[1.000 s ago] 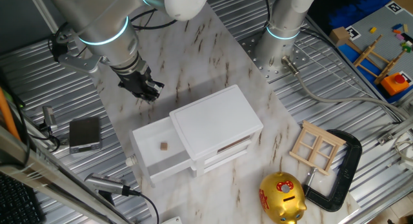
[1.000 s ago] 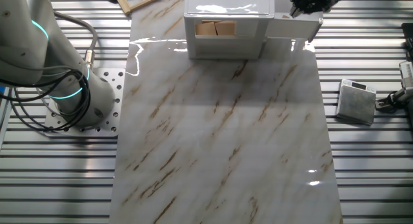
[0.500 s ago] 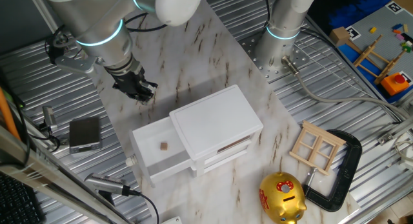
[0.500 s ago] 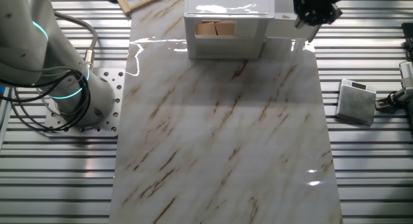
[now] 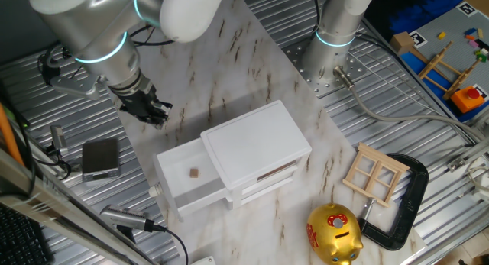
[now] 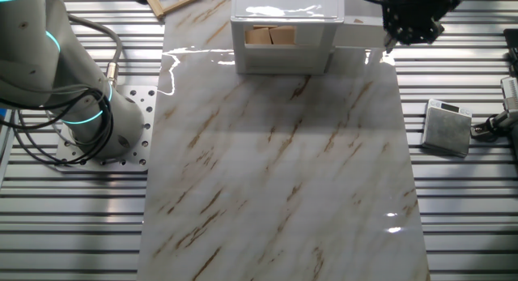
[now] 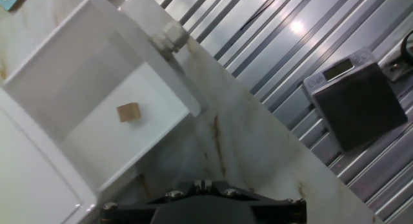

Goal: Put things in the drawer

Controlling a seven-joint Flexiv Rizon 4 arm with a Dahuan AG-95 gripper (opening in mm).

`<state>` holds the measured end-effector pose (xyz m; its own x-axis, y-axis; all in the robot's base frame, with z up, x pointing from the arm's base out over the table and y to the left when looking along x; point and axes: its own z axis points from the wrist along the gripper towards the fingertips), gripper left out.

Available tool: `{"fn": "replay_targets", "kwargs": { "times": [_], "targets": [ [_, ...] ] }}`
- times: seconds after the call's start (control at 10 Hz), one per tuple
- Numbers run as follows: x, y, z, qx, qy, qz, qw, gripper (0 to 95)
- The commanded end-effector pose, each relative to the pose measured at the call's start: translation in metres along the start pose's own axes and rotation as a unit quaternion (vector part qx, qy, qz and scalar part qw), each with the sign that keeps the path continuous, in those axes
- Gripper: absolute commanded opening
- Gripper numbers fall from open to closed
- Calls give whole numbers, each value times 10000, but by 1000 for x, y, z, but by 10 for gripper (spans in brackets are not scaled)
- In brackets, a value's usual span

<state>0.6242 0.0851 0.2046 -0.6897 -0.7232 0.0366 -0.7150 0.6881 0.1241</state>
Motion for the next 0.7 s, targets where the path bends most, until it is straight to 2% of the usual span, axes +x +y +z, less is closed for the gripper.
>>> {"fn": "replay_targets", "kwargs": {
  "times": [0.1, 0.5, 0.7],
  "targets": [
    [-4, -8, 5, -2, 0, -59, 10000, 0],
    [-6, -22, 13, 8, -12, -167, 9999, 0],
    [-7, -24, 16, 23, -15, -179, 9998, 0]
  ]
}}
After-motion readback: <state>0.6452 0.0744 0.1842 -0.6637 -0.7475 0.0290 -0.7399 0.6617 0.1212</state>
